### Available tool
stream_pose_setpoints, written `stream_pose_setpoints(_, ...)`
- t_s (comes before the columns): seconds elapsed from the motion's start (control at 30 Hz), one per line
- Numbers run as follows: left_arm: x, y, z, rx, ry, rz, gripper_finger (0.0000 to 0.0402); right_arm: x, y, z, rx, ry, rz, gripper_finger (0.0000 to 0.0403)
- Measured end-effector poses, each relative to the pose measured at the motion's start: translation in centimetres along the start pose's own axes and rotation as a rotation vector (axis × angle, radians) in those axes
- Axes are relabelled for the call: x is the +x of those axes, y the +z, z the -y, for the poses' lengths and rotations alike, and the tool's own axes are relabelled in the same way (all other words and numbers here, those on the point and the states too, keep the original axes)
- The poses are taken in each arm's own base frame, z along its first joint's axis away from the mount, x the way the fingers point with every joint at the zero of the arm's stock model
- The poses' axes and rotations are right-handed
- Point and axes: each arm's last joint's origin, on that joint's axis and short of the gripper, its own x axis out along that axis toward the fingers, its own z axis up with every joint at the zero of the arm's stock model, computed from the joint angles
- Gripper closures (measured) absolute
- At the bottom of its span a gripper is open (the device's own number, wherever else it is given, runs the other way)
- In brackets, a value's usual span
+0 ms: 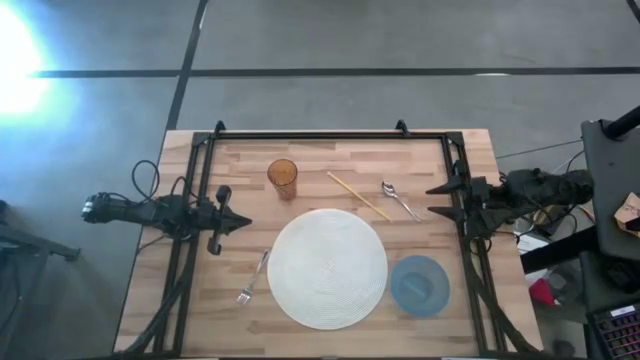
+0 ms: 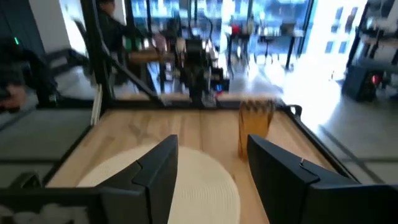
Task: Pick & Place Utensil
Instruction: Put the blue bowl on the white tablemat
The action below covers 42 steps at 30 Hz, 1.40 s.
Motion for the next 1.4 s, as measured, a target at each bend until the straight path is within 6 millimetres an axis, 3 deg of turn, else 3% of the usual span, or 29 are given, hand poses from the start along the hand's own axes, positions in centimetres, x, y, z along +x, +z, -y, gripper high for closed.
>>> stream_pose_setpoints(0.23, 0.0, 0.0, 0.0, 0.000, 0.000, 0.000, 0.0401, 0.8, 2.9, -0.4, 0.001, -0.024, -0.252, 0.0213)
stream_pose_setpoints(0.5, 0.0, 0.0, 0.0, 0.000, 0.001, 0.000, 0.0401, 4.3, 3.6, -2.0, -0.009, 0.089, -0.508, 0.0213)
stream_pose_setpoints(1.03, 0.0, 0.0, 0.0, 0.000, 0.001, -0.001, 0.0401, 11.8, -2.0, -4.4, -0.086, 0.231, -0.949, 0.0213)
stream_pose_setpoints(1.4, 0.0, 0.0, 0.0, 0.001, 0.001, -0.003, 0.0401, 15.4, -5.3, -5.5, -0.132, 0.302, -1.132, 0.0213)
